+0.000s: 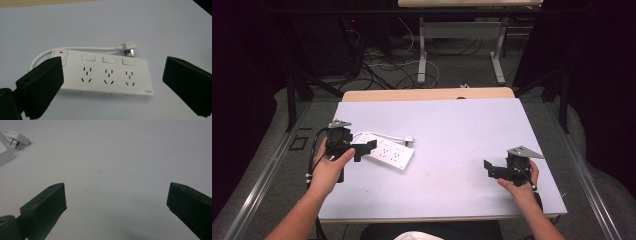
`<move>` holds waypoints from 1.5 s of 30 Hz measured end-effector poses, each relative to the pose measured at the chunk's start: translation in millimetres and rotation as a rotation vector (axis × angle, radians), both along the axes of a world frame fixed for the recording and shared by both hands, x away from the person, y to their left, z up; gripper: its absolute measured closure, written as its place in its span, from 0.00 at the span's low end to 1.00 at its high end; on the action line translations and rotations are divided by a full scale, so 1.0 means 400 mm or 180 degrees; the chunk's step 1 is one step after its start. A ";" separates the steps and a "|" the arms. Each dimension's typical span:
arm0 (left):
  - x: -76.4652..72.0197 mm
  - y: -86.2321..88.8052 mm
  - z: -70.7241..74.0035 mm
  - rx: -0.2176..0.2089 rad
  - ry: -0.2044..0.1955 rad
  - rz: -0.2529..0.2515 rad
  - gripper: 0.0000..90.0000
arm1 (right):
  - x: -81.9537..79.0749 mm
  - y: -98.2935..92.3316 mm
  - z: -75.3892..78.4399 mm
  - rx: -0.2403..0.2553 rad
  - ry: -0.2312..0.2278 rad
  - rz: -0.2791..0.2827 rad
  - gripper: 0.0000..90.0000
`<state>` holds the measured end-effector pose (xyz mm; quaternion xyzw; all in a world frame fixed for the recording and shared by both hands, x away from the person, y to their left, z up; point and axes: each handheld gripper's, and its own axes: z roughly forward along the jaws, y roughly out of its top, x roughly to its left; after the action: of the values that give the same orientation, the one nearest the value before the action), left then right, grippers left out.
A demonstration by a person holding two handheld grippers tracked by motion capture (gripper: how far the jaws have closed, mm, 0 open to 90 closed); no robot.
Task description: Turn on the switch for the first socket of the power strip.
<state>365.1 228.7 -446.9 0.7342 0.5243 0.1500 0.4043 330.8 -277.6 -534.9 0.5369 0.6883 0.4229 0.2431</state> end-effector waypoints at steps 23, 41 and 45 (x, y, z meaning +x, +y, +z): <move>-0.066 0.121 -0.098 -0.0404 -0.0053 0.0404 0.05 | 0.001 0.000 -0.001 -0.0029 -0.0009 0.0014 0.02; -0.090 0.156 -0.192 -0.0492 -0.0040 0.0587 0.05 | 0.001 0.001 -0.003 -0.0021 0.0000 0.0009 0.02; -0.093 0.162 -0.203 -0.0439 -0.0031 0.0585 0.05 | 0.001 0.004 -0.003 -0.0002 0.0021 -0.0013 0.02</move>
<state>328.0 293.4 -528.0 0.6527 0.5965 0.1536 0.4410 331.1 -276.2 -536.2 0.5395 0.6882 0.4204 0.2420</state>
